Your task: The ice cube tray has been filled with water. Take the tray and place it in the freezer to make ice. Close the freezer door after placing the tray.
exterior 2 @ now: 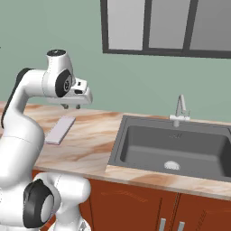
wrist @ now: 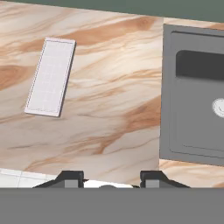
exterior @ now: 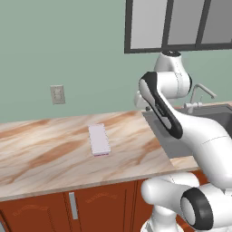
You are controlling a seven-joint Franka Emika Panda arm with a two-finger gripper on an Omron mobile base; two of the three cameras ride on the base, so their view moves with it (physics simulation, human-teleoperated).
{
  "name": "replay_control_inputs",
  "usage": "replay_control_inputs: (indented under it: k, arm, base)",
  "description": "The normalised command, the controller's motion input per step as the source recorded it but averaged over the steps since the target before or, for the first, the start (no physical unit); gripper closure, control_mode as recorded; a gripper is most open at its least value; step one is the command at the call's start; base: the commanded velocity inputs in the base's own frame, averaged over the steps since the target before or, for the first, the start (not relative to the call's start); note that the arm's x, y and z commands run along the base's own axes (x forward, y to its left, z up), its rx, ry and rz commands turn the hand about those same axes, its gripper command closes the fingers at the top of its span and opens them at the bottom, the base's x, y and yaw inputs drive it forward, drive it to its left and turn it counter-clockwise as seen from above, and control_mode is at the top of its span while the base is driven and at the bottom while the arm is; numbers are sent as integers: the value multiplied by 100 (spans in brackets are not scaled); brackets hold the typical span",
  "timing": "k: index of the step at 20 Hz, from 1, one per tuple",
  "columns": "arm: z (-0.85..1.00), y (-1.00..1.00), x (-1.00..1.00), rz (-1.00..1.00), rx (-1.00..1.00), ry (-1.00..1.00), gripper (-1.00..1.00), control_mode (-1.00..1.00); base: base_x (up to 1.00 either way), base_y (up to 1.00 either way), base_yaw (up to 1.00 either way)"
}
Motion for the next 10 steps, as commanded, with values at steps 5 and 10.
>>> replay_control_inputs:
  k: [5,10]
  arm:
    - [-6,18,9,-3,-3,-2,-100,-100]
    - [-23,25,38,-14,-8,-9,-100,-100]
  base:
    - [0,0,0]
    - [0,0,0]
